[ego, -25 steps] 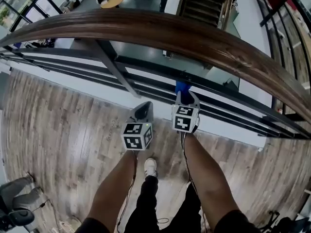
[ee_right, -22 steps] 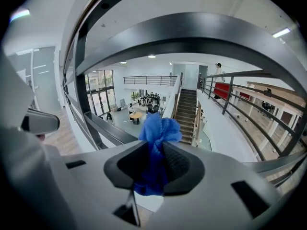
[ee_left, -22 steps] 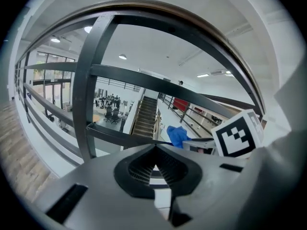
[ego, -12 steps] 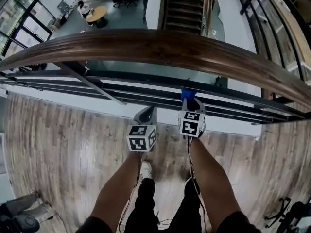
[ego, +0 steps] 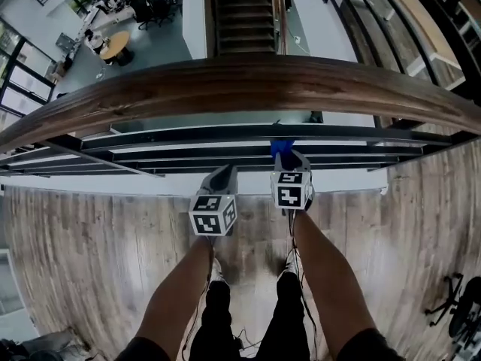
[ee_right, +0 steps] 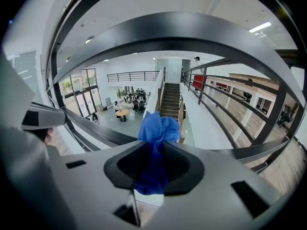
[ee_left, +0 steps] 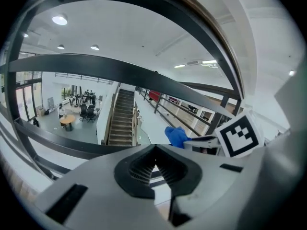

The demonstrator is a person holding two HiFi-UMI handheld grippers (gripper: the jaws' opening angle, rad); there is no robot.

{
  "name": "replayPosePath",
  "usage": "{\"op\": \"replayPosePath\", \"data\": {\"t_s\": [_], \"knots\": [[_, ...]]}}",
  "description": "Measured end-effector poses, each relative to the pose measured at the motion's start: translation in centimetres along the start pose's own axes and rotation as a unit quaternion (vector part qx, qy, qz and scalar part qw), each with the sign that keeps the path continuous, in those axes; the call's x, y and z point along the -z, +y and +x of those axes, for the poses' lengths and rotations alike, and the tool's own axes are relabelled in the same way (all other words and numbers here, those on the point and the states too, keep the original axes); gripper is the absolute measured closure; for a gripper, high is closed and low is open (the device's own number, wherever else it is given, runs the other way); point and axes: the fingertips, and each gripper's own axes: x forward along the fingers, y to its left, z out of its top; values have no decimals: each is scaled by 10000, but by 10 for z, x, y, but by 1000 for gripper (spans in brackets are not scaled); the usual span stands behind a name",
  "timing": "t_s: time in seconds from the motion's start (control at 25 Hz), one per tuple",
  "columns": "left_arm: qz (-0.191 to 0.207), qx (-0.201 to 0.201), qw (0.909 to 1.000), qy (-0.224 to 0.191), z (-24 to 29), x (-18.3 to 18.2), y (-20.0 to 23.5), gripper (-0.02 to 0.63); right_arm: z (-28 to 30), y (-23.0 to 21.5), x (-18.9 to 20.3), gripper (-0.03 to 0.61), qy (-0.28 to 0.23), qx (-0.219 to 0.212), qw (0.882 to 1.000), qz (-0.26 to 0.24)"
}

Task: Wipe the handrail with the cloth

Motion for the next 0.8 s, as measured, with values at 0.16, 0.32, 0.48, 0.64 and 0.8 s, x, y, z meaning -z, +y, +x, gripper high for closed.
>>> {"op": "replayPosePath", "data": {"t_s": [0.16,0.32,0.48,0.64,0.8], "knots": [[182,127,9997,77,30,1,-44,609,-5,-52,7,480,50,52,10000,-44],[272,292,9991,151,57,3,-94,609,-12,-106,16,480,85,153,9998,55],[404,456,9979,234,87,4,-147,609,-21,-166,28,480,167,248,9995,94],[528,651,9960,321,117,6,-201,609,-32,-230,42,480,255,407,9988,44],[603,772,9944,392,142,8,-245,609,-41,-286,55,480,264,541,9981,124]]}}
